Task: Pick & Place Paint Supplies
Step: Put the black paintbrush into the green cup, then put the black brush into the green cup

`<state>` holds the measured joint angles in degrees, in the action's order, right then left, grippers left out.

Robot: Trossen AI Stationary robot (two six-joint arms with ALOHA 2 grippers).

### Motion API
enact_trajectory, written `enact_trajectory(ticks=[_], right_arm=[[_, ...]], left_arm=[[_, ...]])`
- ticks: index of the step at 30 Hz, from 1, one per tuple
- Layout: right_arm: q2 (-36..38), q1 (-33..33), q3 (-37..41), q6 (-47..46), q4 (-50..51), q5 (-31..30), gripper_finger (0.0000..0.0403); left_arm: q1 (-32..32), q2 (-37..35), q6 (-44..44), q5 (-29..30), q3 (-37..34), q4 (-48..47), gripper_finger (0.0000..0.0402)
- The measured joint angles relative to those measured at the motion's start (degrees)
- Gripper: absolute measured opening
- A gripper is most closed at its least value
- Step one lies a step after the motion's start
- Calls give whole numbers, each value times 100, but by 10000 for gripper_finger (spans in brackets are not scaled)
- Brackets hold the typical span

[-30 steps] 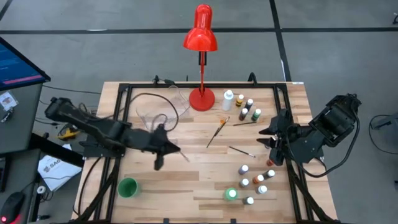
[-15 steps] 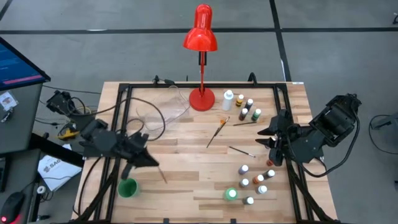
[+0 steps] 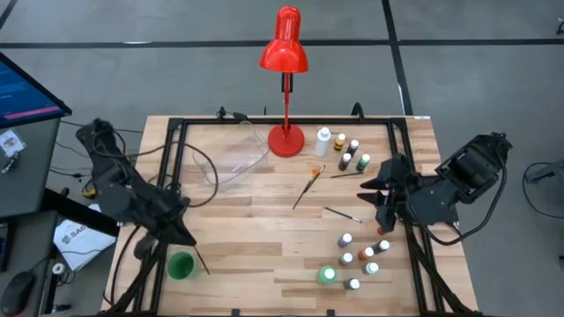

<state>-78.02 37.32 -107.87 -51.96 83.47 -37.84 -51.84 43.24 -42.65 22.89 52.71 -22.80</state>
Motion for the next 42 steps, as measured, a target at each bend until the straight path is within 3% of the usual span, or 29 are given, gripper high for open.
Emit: enact_trajectory(ticks=[6,21,35,42], right_arm=[[-2,0,0,-15,-106,4,124],[-4,2,0,-61,-461,-61,124],[-7,4,-2,-59,-554,-118,124],[-7,4,-2,-42,-559,-118,141]], left_arm=[[-408,-361,-395,68,2,-609,0],[-1233,-411,-1127,110,4,-1998,0],[-1273,-139,-1139,-191,4,-2388,4],[-1273,-63,-1309,-190,4,-2548,32]])
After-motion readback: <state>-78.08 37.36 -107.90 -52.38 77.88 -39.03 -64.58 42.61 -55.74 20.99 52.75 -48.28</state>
